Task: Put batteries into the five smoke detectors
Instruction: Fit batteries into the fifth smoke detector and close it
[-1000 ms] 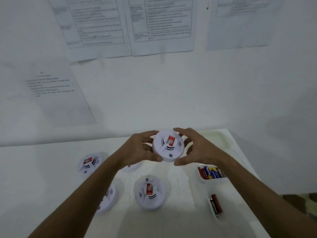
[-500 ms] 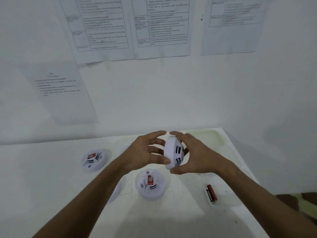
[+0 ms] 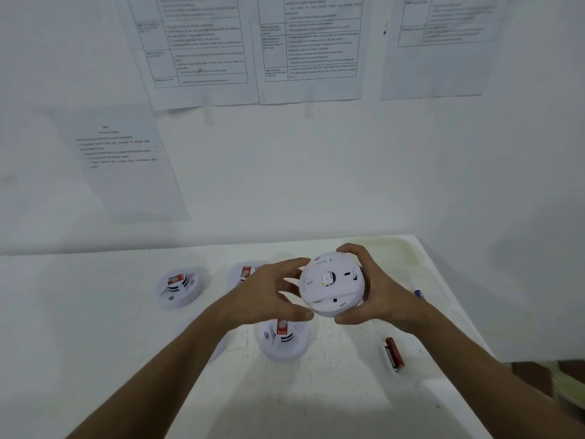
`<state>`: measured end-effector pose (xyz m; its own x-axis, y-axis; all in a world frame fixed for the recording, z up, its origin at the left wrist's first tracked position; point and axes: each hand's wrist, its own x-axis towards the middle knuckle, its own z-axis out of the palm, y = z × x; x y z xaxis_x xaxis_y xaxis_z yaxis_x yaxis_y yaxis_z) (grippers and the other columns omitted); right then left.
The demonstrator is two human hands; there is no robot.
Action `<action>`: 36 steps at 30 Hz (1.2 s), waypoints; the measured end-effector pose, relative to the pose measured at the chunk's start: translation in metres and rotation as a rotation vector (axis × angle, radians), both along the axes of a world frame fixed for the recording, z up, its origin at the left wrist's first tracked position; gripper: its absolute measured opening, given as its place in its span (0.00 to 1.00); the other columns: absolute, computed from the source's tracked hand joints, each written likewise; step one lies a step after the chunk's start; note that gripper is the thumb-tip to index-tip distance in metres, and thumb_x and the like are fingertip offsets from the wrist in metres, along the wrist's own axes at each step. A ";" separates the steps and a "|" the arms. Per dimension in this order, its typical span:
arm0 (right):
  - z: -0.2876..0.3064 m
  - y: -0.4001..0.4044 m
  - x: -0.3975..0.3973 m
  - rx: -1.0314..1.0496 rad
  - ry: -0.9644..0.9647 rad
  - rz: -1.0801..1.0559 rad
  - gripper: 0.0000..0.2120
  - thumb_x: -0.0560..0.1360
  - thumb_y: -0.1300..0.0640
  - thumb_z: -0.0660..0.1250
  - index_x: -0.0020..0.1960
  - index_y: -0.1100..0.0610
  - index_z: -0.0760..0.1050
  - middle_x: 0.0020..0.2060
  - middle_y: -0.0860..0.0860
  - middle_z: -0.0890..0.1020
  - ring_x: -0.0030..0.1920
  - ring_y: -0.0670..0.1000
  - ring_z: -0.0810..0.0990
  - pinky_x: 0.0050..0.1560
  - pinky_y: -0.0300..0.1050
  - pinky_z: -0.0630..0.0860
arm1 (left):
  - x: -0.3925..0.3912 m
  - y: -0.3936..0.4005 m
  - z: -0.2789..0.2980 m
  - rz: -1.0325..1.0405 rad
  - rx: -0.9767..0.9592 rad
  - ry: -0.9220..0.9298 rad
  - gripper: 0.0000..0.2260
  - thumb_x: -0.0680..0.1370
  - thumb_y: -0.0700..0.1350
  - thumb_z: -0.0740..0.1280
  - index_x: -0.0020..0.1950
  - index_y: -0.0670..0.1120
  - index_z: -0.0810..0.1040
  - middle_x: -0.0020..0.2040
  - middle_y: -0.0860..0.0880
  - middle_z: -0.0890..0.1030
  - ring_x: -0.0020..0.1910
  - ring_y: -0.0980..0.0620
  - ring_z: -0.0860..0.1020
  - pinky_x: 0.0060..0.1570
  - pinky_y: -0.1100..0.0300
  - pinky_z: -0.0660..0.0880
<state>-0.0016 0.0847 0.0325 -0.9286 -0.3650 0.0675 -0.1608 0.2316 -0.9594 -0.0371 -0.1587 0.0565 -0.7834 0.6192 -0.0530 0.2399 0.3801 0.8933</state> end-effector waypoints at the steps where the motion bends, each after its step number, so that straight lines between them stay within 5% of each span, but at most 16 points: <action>1: -0.001 0.000 0.001 -0.014 -0.007 -0.001 0.44 0.60 0.68 0.80 0.68 0.48 0.62 0.57 0.38 0.76 0.60 0.44 0.76 0.53 0.51 0.82 | 0.001 0.000 0.001 -0.012 0.011 0.002 0.35 0.68 0.39 0.78 0.72 0.54 0.69 0.59 0.52 0.81 0.54 0.51 0.82 0.51 0.52 0.81; 4: -0.003 -0.002 0.003 -0.022 -0.010 0.002 0.44 0.60 0.67 0.80 0.68 0.48 0.62 0.59 0.39 0.76 0.62 0.45 0.76 0.54 0.50 0.81 | 0.004 0.001 0.003 -0.004 0.038 0.008 0.33 0.68 0.36 0.78 0.70 0.53 0.72 0.54 0.51 0.84 0.50 0.48 0.83 0.50 0.51 0.81; 9: -0.009 -0.003 0.002 0.027 0.030 -0.050 0.45 0.60 0.62 0.83 0.70 0.44 0.67 0.64 0.44 0.75 0.64 0.52 0.75 0.55 0.62 0.80 | 0.004 -0.005 -0.004 0.073 0.062 0.015 0.35 0.65 0.38 0.80 0.69 0.52 0.73 0.52 0.50 0.84 0.47 0.49 0.84 0.50 0.48 0.81; 16: -0.018 -0.004 -0.001 -0.060 -0.036 -0.122 0.51 0.58 0.63 0.84 0.74 0.42 0.63 0.63 0.46 0.76 0.56 0.55 0.79 0.52 0.56 0.82 | 0.000 -0.005 -0.006 0.107 0.007 0.052 0.41 0.63 0.42 0.82 0.72 0.56 0.69 0.51 0.52 0.82 0.43 0.52 0.84 0.48 0.54 0.82; 21: -0.022 -0.008 0.000 -0.297 -0.025 -0.215 0.36 0.63 0.70 0.80 0.66 0.54 0.70 0.59 0.54 0.82 0.52 0.56 0.81 0.51 0.52 0.82 | 0.002 -0.001 -0.010 0.252 0.077 0.094 0.38 0.62 0.44 0.82 0.69 0.55 0.71 0.50 0.52 0.83 0.41 0.53 0.83 0.41 0.60 0.80; 26: -0.017 -0.003 0.000 -0.235 -0.050 -0.146 0.34 0.76 0.70 0.69 0.75 0.45 0.66 0.59 0.52 0.82 0.46 0.52 0.81 0.48 0.46 0.80 | -0.005 -0.006 -0.011 0.213 0.170 0.008 0.30 0.69 0.38 0.78 0.66 0.54 0.72 0.47 0.49 0.85 0.46 0.49 0.84 0.45 0.52 0.80; 31: -0.013 0.002 0.001 -0.213 -0.067 -0.025 0.42 0.70 0.69 0.75 0.76 0.42 0.63 0.64 0.52 0.76 0.46 0.52 0.76 0.51 0.45 0.78 | -0.010 -0.010 -0.013 0.224 0.095 0.034 0.26 0.66 0.42 0.80 0.60 0.53 0.74 0.44 0.48 0.84 0.44 0.50 0.84 0.48 0.53 0.81; 36: -0.013 -0.005 -0.004 -0.144 -0.037 -0.082 0.44 0.64 0.63 0.81 0.73 0.42 0.66 0.65 0.45 0.76 0.59 0.56 0.78 0.52 0.53 0.82 | -0.008 -0.006 -0.015 0.223 0.099 0.045 0.26 0.61 0.43 0.83 0.52 0.50 0.73 0.51 0.50 0.82 0.45 0.49 0.83 0.42 0.49 0.82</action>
<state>-0.0054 0.0801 0.0193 -0.9577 -0.2767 0.0790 -0.1110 0.1021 -0.9886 -0.0446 -0.1648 0.0413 -0.9016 0.4309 0.0374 0.2001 0.3390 0.9192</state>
